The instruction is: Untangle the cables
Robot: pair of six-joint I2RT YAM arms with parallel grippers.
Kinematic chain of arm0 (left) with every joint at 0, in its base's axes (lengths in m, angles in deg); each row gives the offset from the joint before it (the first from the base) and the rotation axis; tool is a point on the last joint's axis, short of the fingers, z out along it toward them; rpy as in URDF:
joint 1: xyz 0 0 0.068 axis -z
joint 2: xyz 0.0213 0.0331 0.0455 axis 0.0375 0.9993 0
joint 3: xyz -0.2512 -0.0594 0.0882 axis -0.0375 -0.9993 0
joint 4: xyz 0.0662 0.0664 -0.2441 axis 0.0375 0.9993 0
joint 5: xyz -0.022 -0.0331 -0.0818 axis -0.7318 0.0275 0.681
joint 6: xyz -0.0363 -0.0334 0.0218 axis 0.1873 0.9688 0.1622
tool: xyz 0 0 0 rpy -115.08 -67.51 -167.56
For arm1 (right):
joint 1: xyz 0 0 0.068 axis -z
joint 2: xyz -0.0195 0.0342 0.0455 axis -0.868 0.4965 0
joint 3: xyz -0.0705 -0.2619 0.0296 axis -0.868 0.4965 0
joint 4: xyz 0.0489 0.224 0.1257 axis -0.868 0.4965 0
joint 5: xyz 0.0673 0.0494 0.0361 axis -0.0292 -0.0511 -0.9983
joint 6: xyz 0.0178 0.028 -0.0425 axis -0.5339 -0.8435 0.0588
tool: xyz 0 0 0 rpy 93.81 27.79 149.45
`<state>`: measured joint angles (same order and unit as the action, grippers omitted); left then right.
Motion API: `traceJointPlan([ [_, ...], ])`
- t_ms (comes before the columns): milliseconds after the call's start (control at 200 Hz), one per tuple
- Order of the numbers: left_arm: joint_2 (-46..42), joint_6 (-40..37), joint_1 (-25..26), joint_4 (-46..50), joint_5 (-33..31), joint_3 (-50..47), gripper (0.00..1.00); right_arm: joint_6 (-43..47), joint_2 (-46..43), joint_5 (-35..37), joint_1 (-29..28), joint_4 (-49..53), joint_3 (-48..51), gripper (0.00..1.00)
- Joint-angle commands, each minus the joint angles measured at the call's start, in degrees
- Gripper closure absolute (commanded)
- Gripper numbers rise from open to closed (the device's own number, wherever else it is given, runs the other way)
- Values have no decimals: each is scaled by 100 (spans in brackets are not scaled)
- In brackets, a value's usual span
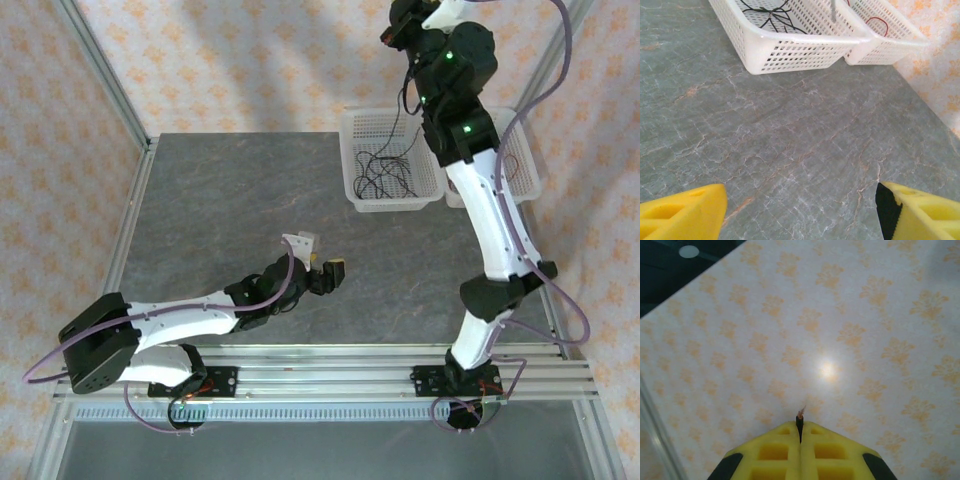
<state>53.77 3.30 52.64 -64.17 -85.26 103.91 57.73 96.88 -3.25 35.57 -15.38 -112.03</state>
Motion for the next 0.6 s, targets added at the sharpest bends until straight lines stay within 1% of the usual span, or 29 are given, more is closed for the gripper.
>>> traceJointPlan([
  [0,-146,107,90,25,-179,-73,21,92,444,-248,189,-517,-416,100],
  [100,-174,122,103,25,-177,-99,21,111,947,-133,328,-430,-720,100],
  [195,-219,144,120,0,-203,-157,21,112,1270,34,390,-247,-658,100],
  [255,-255,148,112,-25,-227,-191,21,116,1378,156,399,-143,-383,100],
  [335,-313,140,113,-12,-257,-214,21,75,1408,356,410,-172,224,100],
  [481,-452,74,115,121,-334,-174,21,-261,1405,593,457,-222,1274,100],
  [596,-562,52,120,207,-404,-174,21,-428,1540,633,471,171,1592,100],
])
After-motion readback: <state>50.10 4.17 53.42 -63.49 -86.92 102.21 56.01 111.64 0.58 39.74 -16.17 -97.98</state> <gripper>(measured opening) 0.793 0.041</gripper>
